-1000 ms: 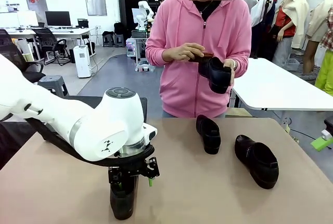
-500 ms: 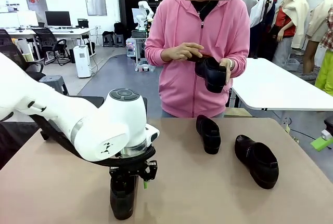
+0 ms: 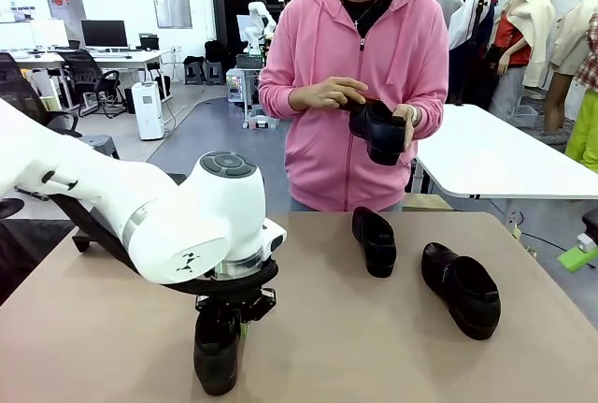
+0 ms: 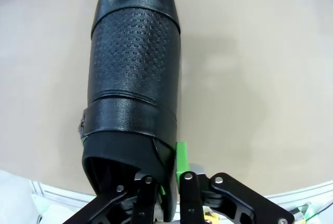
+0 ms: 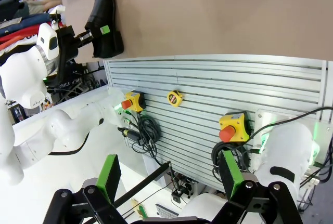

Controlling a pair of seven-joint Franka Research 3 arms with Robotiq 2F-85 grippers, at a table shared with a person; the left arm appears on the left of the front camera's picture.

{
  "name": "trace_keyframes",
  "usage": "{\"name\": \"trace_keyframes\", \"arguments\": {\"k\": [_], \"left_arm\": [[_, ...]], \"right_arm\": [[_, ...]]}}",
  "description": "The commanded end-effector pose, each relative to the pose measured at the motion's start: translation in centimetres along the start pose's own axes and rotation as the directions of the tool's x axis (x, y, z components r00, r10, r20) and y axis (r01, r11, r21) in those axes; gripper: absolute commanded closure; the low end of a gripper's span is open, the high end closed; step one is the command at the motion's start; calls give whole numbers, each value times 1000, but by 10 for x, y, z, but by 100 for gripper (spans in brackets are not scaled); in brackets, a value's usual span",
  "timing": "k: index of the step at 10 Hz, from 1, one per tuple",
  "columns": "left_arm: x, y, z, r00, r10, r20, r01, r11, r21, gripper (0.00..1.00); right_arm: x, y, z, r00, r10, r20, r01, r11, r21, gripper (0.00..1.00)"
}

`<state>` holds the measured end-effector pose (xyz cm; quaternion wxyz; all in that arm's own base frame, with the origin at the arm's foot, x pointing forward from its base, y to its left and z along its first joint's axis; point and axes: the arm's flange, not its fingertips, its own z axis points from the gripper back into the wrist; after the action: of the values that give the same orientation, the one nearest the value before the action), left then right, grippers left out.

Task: Organize the shoes by placing them on the stand.
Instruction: Place the Shoe from the middle of the table onto the Shoes Stand.

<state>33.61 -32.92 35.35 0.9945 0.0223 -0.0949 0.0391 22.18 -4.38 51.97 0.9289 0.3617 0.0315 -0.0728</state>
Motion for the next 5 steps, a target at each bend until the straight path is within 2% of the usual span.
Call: {"name": "trace_keyframes", "arguments": {"k": [1, 3, 4, 5], "left_arm": [[-4, 0, 11, 1000, 9, 25, -10, 999, 40, 100], [-6, 7, 33, 1000, 6, 31, -8, 998, 65, 100], [-13, 21, 64, 999, -33, 43, 33, 999, 1, 100], [-21, 44, 96, 995, -62, 82, 63, 998, -10, 100]], "right_arm": [[-1, 1, 3, 1000, 10, -2, -10, 1000, 10, 0], [-1, 1, 3, 1000, 10, -2, -10, 1000, 10, 0], [-1, 1, 3, 1000, 10, -2, -10, 1000, 10, 0], [-1, 1, 3, 1000, 10, -2, -10, 1000, 10, 0]]}}
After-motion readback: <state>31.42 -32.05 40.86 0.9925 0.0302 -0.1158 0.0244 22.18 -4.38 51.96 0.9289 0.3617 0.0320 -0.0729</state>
